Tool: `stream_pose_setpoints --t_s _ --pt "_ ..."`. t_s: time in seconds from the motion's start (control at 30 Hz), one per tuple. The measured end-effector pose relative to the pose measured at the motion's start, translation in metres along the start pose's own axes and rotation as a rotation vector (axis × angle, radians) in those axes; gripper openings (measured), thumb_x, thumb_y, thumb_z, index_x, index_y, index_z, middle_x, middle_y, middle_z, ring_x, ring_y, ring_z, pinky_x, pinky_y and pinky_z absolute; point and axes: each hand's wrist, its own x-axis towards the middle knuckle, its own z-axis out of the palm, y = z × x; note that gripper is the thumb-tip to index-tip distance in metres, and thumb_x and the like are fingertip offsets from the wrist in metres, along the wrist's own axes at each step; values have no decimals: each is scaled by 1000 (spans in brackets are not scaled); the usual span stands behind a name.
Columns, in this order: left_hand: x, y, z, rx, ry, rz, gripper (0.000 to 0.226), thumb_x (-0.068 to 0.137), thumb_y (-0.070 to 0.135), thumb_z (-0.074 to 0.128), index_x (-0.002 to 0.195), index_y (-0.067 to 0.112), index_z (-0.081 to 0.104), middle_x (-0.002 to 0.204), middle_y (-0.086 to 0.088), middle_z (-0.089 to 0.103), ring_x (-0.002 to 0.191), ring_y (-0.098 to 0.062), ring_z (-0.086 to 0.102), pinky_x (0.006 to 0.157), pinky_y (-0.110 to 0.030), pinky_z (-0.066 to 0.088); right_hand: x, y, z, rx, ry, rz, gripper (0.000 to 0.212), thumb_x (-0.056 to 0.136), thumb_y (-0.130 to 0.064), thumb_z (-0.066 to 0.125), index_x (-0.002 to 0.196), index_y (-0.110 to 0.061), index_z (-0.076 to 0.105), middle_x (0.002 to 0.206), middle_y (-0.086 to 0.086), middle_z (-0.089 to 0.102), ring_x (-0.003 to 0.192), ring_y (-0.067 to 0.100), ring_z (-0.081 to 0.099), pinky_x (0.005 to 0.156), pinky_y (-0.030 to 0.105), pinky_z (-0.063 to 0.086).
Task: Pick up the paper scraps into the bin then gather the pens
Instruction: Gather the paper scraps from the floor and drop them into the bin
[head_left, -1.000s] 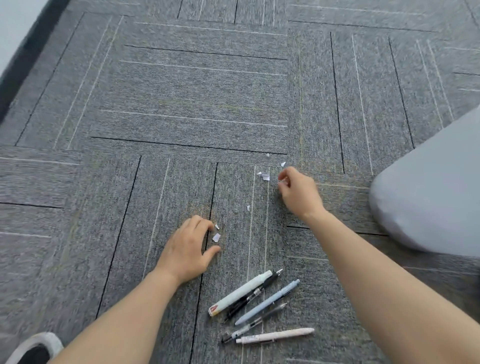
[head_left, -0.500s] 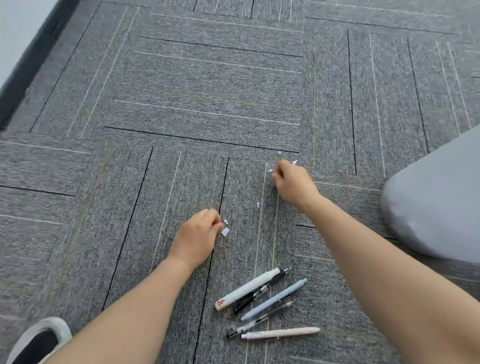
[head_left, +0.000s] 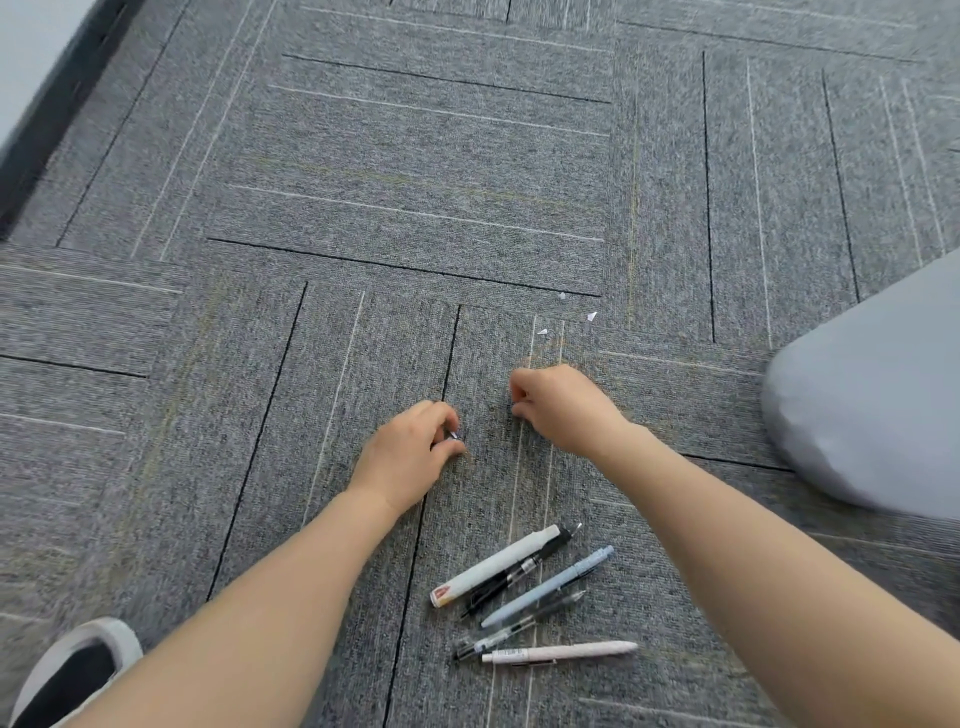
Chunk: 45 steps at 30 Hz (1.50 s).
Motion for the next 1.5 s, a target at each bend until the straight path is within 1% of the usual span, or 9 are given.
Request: stream_pose_setpoints --t_s 0.13,0.27,0.37,0.47,0.57,0.87,1.1,1.27,1.5 --pt "6 4 -1 23 -29 -29 12 88 34 60 81 26 55 83 12 51 77 -11 52 68 -30 44 3 -1 1 42 -16 40 10 96 -18 53 87 -14 56 81 2 63 70 19 61 66 36 58" --pt "6 2 3 108 -54 13 14 93 34 52 83 24 51 87 10 50 72 -10 55 64 -28 46 1 12 -7 554 170 217 9 94 -10 55 86 -11 56 80 7 68 56 16 61 52 29 55" --pt "10 4 -1 56 -2 19 14 95 29 49 83 22 47 84 9 48 65 -7 51 56 -21 37 7 24 -18 750 293 296 7 93 -2 51 92 -8 56 82 11 68 53 15 60 51 33 57" --pt "26 12 -8 -65 70 -46 13 94 23 52 82 18 50 75 7 53 62 -5 49 53 -18 34 22 26 -25 626 309 289 20 92 -1 45 103 -15 55 85 7 65 61 19 58 55 39 55" --pt "43 25 -14 -145 106 -73 9 92 21 57 84 18 55 73 7 58 64 -9 57 56 -23 44 35 25 -28 406 281 249 24 91 -4 46 109 -18 53 81 3 63 62 19 58 57 38 54" --pt "99 45 -22 -193 212 -117 8 88 25 63 95 23 61 74 8 65 67 -11 62 56 -24 44 49 13 -33 -3 223 198 16 88 4 48 98 -7 54 90 13 64 76 31 62 66 42 56" --pt "155 83 -13 -192 158 -53 15 87 21 65 102 22 62 80 6 64 75 -16 61 64 -27 45 38 55 -47 274 318 392 11 94 -10 48 101 -6 55 94 8 59 85 26 57 68 37 48" --pt "183 107 -2 -91 12 28 26 85 21 67 110 19 60 85 2 64 77 -16 59 71 -32 49 31 77 -42 302 344 390 9 97 -13 45 100 -10 53 92 12 63 77 26 58 64 39 50" --pt "199 115 4 63 -12 -11 12 83 25 69 82 20 58 84 -1 61 81 -21 54 68 -31 43 42 80 -45 242 326 360 15 97 -21 50 108 -12 49 86 10 60 74 29 56 59 34 45"
